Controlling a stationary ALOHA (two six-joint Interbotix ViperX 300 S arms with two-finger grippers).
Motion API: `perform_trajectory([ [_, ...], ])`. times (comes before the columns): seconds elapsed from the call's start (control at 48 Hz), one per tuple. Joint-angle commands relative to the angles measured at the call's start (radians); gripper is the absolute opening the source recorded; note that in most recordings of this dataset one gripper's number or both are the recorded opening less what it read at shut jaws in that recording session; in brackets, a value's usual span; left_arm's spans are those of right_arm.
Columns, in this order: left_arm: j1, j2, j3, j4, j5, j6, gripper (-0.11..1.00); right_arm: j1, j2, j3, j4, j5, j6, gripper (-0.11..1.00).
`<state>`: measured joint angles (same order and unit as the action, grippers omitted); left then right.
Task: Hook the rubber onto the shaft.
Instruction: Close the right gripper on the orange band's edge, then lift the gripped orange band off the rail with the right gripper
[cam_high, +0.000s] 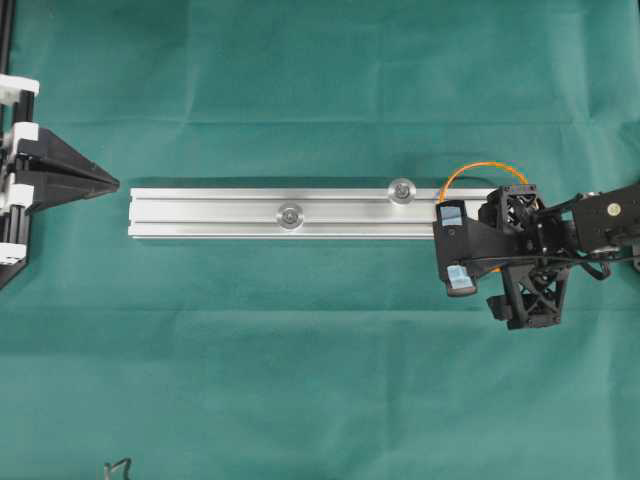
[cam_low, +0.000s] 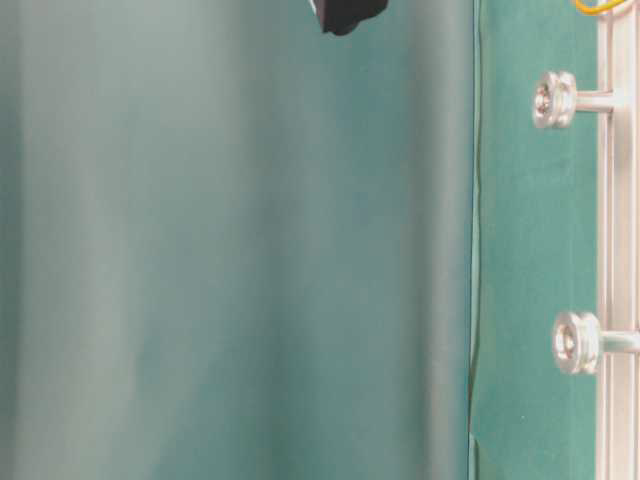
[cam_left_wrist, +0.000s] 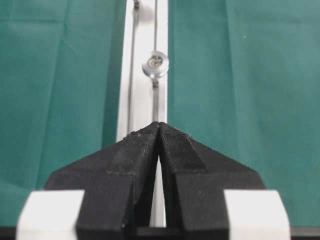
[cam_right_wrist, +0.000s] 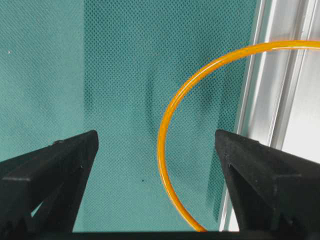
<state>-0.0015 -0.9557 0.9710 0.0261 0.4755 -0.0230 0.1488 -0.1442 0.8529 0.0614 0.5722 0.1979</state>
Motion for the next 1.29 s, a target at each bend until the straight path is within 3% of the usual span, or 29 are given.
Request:
perform_trajectory([
  [0.0,-0.002,0.008,-0.032,0.002,-0.005,-0.002,0.00,0.003,-0.006,-0.008,0.003,-0.008,-0.002,0.96],
  [0.25,-0.002,0.008,-0.032,0.002,-0.005,-0.002,0.00,0.003,-0.006,-0.008,0.003,-0.008,-0.002,0.94],
  [0.375,-0.002,0.008,-0.032,0.002,-0.005,-0.002,0.00,0.003,-0.006,-0.008,0.003,-0.005,-0.002,0.88],
  [0.48,-0.003,0.009,-0.032,0.003,-0.005,0.000,0.00,0.003,-0.002,-0.008,0.003,-0.003,-0.002,0.70],
  [0.647,-0.003,0.008,-0.032,0.002,-0.005,-0.002,0.00,0.003,0.009,-0.008,0.000,-0.008,0.008,0.28],
  [0.772,-0.003,0.009,-0.032,0.002,-0.006,-0.002,0.00,0.003,0.011,-0.009,-0.005,-0.014,0.034,0.07],
  [0.918,-0.002,0.008,-0.034,0.002,-0.005,-0.002,0.00,0.003,0.011,-0.009,-0.005,-0.015,0.064,0.07],
  [1.272,-0.003,0.008,-0.034,0.002,-0.006,-0.002,0.00,0.003,0.008,-0.017,-0.006,-0.012,0.064,0.07],
])
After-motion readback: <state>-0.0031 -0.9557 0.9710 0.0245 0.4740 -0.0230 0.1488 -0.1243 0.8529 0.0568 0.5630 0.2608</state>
